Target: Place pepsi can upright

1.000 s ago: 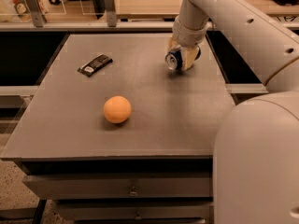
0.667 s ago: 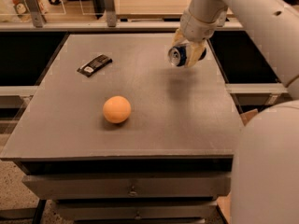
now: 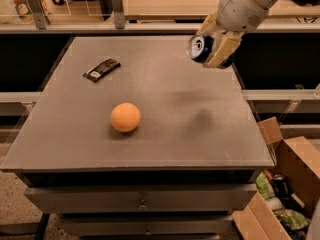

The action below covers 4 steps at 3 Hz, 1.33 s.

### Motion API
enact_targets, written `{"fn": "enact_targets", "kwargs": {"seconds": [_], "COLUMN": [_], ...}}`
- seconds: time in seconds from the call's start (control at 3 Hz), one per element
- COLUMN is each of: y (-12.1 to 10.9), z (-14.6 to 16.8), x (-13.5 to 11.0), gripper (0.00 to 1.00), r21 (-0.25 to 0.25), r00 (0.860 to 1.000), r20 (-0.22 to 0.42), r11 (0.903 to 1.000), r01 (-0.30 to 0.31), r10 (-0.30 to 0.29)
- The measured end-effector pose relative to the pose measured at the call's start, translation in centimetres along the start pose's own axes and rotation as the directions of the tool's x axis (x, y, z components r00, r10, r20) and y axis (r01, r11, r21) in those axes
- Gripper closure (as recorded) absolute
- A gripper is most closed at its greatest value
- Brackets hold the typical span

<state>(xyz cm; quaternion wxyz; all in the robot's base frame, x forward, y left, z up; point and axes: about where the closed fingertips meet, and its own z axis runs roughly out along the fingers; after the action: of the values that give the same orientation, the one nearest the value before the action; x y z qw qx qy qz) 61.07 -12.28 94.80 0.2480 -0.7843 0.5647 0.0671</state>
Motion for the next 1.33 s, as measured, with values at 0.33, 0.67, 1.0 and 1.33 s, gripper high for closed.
{"fn": "enact_targets", "kwargs": {"seconds": [0.33,0.67,1.0,1.33], "y": [1.2,1.0,0.5,0.5], "z": [-2.0,-3.8,-5.5,-7.1], "x": [-3.3,-6.1,-8.7,-10.2], "gripper": [1.0,1.0,1.0,1.0], "r21": [0.008,0.015,0.01,0.0], "r00": [0.981,0.923,0.846,0.77], "r20": [0.178,0.368,0.52,0.626], "r11": [0.9969,0.992,0.9897,0.9874], "r01": [-0.078,-0.125,-0.143,-0.158], "r10": [0.076,0.111,0.117,0.123]}}
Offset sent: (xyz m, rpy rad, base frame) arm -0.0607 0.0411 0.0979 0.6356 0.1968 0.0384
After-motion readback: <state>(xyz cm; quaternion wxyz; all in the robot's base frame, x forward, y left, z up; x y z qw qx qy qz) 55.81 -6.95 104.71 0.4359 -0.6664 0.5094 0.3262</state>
